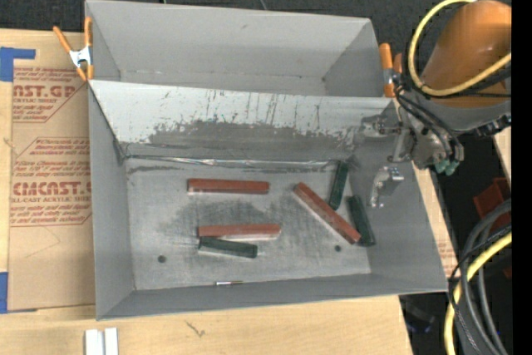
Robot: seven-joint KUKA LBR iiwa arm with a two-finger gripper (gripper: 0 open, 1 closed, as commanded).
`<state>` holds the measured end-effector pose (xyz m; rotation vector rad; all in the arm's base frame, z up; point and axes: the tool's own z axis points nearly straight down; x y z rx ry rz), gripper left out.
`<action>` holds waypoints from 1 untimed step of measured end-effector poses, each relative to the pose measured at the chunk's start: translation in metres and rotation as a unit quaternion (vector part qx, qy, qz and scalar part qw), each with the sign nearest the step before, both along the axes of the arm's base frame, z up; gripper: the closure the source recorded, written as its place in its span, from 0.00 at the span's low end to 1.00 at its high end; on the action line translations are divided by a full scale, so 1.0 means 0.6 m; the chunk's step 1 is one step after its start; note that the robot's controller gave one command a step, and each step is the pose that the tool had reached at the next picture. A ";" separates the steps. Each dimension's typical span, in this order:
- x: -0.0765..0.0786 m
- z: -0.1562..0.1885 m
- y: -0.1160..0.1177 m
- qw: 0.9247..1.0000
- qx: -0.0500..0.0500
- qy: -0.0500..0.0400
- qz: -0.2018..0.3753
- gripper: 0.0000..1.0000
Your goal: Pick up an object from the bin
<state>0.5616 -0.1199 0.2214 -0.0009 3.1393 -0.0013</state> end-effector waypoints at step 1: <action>0.023 -0.118 0.014 0.999 0.001 -0.002 -0.049 0.00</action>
Offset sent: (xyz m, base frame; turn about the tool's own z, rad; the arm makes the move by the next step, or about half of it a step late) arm 0.0303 0.0052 -0.0689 0.3125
